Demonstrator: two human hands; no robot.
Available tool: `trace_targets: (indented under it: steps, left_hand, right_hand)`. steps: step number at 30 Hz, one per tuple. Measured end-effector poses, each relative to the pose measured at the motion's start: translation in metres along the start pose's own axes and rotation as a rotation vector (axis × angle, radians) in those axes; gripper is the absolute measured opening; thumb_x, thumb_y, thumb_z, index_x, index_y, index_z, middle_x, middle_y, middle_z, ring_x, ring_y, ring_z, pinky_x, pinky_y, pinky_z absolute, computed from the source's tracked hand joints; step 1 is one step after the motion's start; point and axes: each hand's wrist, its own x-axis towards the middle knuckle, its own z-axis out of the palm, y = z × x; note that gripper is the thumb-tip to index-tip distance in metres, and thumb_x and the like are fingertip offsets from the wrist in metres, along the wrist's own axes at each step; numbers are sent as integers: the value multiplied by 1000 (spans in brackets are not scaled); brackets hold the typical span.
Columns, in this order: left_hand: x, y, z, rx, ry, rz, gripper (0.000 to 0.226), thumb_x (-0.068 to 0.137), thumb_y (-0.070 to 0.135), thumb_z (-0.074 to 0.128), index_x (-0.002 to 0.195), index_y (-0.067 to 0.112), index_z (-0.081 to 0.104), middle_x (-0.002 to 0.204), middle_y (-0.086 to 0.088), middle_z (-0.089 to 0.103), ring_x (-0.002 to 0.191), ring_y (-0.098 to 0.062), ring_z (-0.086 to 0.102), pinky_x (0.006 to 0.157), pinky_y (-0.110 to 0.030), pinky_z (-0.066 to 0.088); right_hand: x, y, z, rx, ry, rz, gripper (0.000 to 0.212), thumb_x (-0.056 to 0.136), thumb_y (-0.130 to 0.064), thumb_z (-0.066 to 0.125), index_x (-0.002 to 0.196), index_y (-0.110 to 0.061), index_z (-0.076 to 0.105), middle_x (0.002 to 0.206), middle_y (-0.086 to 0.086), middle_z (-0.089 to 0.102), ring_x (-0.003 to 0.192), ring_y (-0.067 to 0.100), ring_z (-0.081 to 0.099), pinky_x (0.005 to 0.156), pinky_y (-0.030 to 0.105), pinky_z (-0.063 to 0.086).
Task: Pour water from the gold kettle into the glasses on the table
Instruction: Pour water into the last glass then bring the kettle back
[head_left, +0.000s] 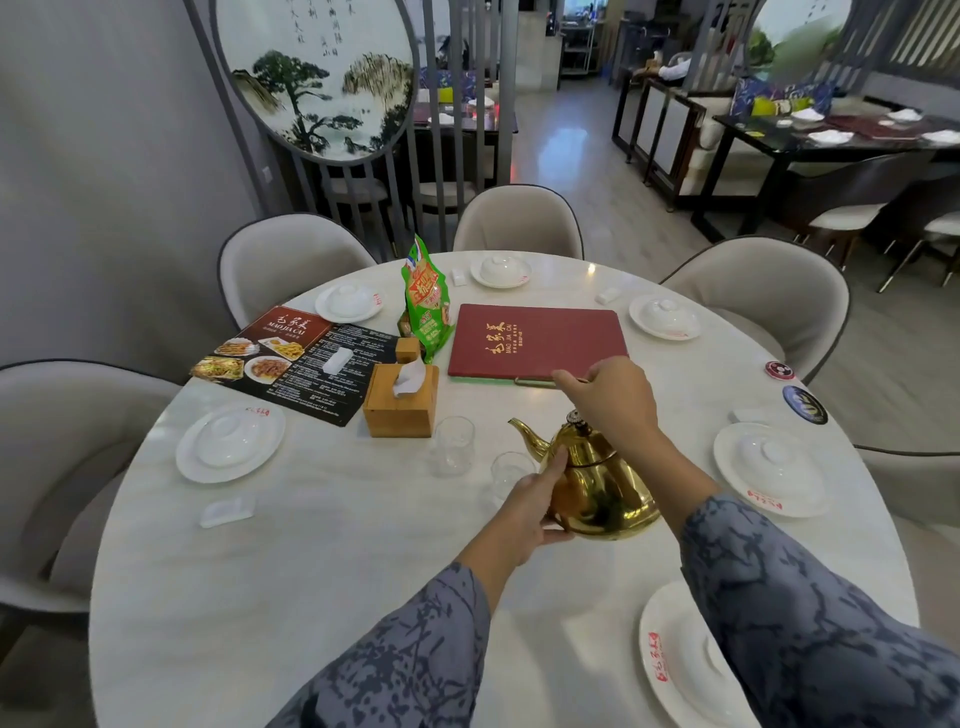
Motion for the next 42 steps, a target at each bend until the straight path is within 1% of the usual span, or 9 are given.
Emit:
trace_targets:
  steps: [8, 11, 17, 19, 23, 29, 35, 39, 42]
  left_hand:
    - [7, 23, -14, -143, 54, 21, 57, 85, 61, 60, 122, 20, 47, 122, -8, 59, 112, -31, 58, 94, -46, 53]
    - [14, 29, -20, -215, 45, 6, 62, 84, 61, 61, 127, 19, 46, 126, -9, 57, 120, -34, 56, 100, -50, 51]
    - [24, 36, -28, -327, 11, 8, 60, 87, 59, 58, 131, 21, 42, 148, -11, 46, 131, -37, 49, 106, -52, 47]
    - [28, 37, -30, -350, 3, 4, 63, 87, 59, 58, 136, 21, 41, 150, -11, 44, 133, -38, 48, 107, -53, 45]
    - [33, 38, -33, -412, -19, 1, 52, 90, 55, 57, 129, 24, 40, 152, -12, 42, 136, -40, 44, 111, -54, 41]
    - [39, 39, -36, -457, -27, 13, 51, 91, 54, 57, 128, 23, 41, 152, -14, 41, 138, -40, 42, 111, -55, 40]
    - [38, 43, -31, -520, -29, 22, 47, 91, 51, 58, 125, 22, 42, 152, -15, 40, 139, -41, 41, 111, -56, 39]
    - [37, 44, -28, -554, -29, 16, 50, 91, 50, 59, 127, 20, 41, 154, -15, 38, 140, -41, 40, 111, -57, 39]
    - [37, 45, -25, -575, -28, 10, 63, 89, 52, 61, 139, 19, 39, 154, -15, 38, 140, -42, 40, 110, -58, 39]
  right_hand:
    - [26, -35, 13, -24, -54, -64, 53, 86, -43, 71, 51, -13, 43, 39, -5, 33, 36, 13, 26, 40, 24, 25]
    - [38, -46, 25, -64, -94, -64, 53, 85, -44, 72, 52, -13, 44, 40, -6, 34, 35, 12, 28, 39, 24, 25]
    - [57, -62, 48, -145, -130, -75, 48, 85, -43, 72, 56, -12, 48, 45, -2, 41, 41, 16, 36, 42, 25, 29]
    - [61, -65, 54, -170, -146, -78, 47, 84, -42, 72, 58, -11, 49, 47, -1, 44, 43, 17, 40, 43, 25, 31]
    - [65, -74, 62, -218, -187, -73, 49, 85, -42, 73, 56, -12, 47, 49, -2, 46, 43, 15, 41, 44, 25, 32]
    - [68, -82, 68, -279, -202, -94, 49, 86, -43, 72, 56, -12, 48, 52, -1, 50, 46, 15, 46, 47, 25, 38]
    - [68, -91, 66, -326, -222, -120, 48, 86, -41, 71, 57, -13, 46, 53, -2, 47, 47, 14, 42, 47, 27, 36]
    - [66, -95, 62, -344, -219, -161, 47, 86, -40, 72, 58, -13, 45, 55, -2, 46, 47, 13, 40, 46, 26, 33]
    - [65, -97, 60, -364, -221, -183, 47, 87, -40, 71, 59, -14, 43, 56, -2, 46, 48, 13, 40, 47, 28, 33]
